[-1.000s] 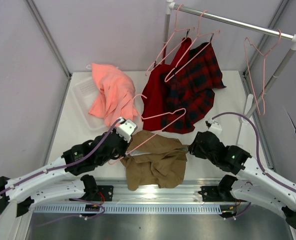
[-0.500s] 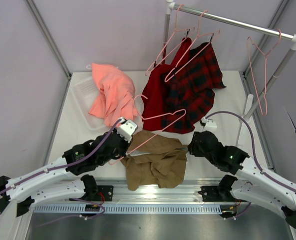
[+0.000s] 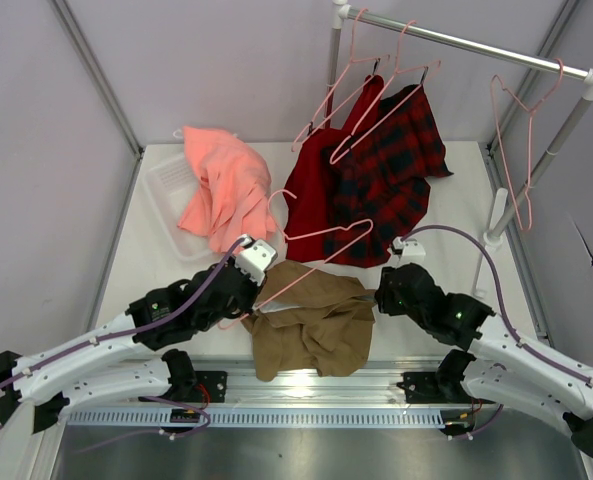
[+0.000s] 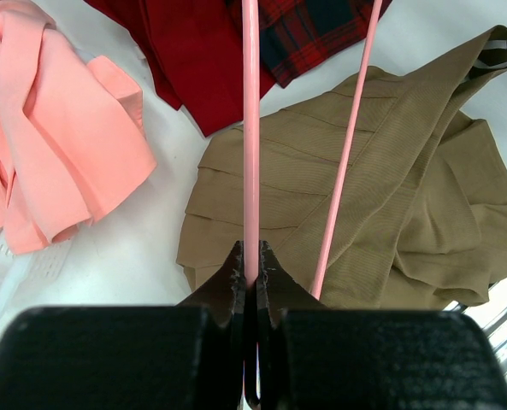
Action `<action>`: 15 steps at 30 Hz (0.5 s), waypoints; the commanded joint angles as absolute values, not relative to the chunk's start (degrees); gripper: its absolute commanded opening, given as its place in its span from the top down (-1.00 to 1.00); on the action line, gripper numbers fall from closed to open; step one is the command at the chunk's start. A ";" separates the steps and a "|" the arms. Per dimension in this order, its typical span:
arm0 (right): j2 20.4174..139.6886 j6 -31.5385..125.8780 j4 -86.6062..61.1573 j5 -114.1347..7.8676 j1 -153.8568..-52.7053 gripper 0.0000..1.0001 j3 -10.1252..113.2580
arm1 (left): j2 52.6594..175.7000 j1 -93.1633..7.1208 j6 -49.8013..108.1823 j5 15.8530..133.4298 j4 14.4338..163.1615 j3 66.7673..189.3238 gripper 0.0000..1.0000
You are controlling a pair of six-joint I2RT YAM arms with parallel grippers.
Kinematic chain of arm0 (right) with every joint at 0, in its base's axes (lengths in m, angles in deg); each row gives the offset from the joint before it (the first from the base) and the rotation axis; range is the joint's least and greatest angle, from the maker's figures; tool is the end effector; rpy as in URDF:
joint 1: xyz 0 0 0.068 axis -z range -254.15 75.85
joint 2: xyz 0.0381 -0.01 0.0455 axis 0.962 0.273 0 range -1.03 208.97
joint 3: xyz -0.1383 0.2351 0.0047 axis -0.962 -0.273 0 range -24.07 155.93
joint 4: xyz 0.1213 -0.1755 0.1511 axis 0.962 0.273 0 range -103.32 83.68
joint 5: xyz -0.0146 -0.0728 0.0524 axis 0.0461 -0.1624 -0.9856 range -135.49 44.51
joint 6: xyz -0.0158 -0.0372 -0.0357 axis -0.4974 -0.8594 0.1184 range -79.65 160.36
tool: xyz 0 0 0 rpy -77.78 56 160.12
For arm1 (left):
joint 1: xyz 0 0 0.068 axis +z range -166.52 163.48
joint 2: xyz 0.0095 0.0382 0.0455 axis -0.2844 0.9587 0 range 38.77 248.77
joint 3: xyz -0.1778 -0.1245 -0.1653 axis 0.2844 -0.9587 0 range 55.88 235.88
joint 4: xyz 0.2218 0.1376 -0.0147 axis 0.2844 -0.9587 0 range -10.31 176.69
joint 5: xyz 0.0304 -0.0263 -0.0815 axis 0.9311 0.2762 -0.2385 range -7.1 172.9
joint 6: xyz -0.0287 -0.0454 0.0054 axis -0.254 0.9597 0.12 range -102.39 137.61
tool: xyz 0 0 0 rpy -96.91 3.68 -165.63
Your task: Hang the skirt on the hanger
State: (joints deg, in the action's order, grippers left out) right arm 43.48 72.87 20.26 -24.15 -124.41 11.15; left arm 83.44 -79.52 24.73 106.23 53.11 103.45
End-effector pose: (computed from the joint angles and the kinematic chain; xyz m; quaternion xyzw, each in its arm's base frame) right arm 0.1134 0.1160 0.2453 -0.0658 0.9014 0.1324 0.4070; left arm 0.0878 -0.1411 0.3170 0.3103 0.7987 -0.1346 0.4976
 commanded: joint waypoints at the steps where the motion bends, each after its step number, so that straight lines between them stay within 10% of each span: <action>1: 43.88 70.42 17.53 -25.45 -124.25 0.32 10.39 | 83.33 -79.80 25.26 105.84 55.58 103.43 0.99; 10: 45.29 69.62 17.97 -24.75 -124.25 0.37 10.47 | 83.34 -79.80 25.17 105.75 55.58 103.34 0.99; 15: 45.64 70.06 18.58 -23.96 -124.25 0.81 10.74 | 83.33 -79.72 25.17 105.84 55.58 103.34 0.99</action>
State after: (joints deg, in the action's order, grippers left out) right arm 45.49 70.51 19.41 -24.91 -124.37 10.46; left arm 83.48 -79.52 24.70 106.23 53.13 103.43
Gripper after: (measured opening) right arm 0.107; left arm 0.040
